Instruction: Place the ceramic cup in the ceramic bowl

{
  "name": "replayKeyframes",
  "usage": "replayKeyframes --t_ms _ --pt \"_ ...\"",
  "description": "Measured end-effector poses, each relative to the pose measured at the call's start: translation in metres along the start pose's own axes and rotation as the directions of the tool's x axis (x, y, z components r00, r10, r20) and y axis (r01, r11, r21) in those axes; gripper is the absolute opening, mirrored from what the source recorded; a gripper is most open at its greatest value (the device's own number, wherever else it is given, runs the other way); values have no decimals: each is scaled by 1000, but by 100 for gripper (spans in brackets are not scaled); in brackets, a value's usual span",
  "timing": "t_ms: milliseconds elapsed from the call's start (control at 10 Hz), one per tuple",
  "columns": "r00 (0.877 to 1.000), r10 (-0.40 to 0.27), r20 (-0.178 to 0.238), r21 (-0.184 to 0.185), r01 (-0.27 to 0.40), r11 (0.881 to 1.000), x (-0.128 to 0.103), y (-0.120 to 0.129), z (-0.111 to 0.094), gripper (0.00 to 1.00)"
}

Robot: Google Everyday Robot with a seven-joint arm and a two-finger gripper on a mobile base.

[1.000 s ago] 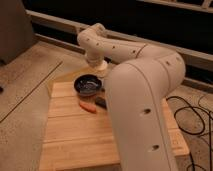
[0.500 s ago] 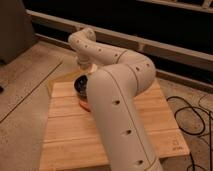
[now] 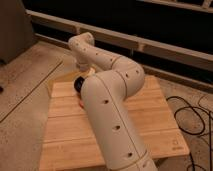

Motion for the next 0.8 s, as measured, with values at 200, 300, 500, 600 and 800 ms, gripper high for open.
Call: replayKeyframes --t_ms 200,300,500,600,800 --pt "1000 -9 -30 -17 9 1000 1 0 12 0" --pt "998 -10 -55 -29 8 1000 4 -1 22 0" --pt "998 -10 -69 -36 7 999 6 -1 27 4" --pt "998 -10 -69 -36 8 999 6 -1 27 18" --pt "998 -10 -69 -36 8 999 6 -1 27 38"
